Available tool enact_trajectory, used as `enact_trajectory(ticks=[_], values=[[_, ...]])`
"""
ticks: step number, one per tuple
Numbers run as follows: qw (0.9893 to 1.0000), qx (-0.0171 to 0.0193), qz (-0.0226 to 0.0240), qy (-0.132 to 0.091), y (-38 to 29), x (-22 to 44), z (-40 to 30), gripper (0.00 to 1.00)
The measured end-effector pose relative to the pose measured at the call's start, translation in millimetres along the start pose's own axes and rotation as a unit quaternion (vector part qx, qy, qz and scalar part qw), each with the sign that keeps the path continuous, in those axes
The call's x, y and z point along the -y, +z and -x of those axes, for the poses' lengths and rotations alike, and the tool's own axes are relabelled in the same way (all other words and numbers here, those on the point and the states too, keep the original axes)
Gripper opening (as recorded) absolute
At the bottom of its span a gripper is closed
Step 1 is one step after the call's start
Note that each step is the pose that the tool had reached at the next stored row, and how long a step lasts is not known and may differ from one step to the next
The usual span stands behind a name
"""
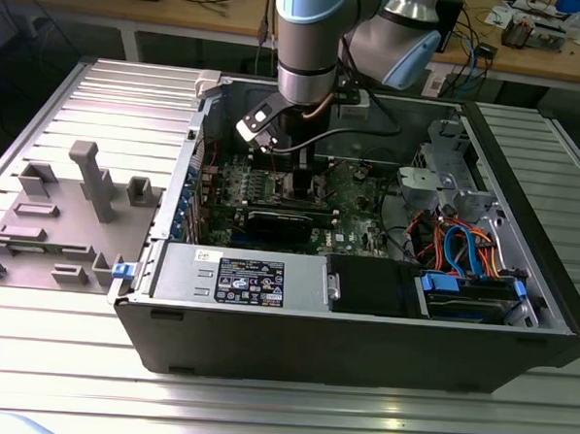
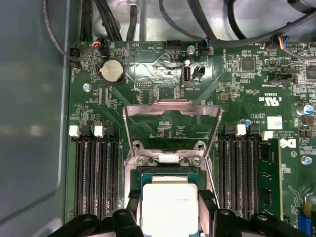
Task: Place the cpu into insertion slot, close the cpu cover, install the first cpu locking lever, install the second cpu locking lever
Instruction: 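Place the cpu into insertion slot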
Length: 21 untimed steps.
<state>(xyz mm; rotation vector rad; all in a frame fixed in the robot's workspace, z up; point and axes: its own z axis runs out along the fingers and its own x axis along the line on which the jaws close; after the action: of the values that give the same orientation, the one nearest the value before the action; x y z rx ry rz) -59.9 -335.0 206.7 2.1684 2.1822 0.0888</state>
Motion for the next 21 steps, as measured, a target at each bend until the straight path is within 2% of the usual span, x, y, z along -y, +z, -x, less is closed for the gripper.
enact_trajectory(ticks=[1, 3, 13, 21], values=[[1.0000, 0.0022, 0.0000, 0.000, 0.7, 0.1, -0.7, 0.54], [1.0000, 0.0033, 0.0000, 0.002, 2.9, 0.2, -1.2, 0.54], [1.0000, 0.0036, -0.0001, 0.004, 9.0, 1.0, -1.2, 0.54], [1.0000, 0.0036, 0.0000, 0.004, 9.2, 1.0, -1.2, 0.54]])
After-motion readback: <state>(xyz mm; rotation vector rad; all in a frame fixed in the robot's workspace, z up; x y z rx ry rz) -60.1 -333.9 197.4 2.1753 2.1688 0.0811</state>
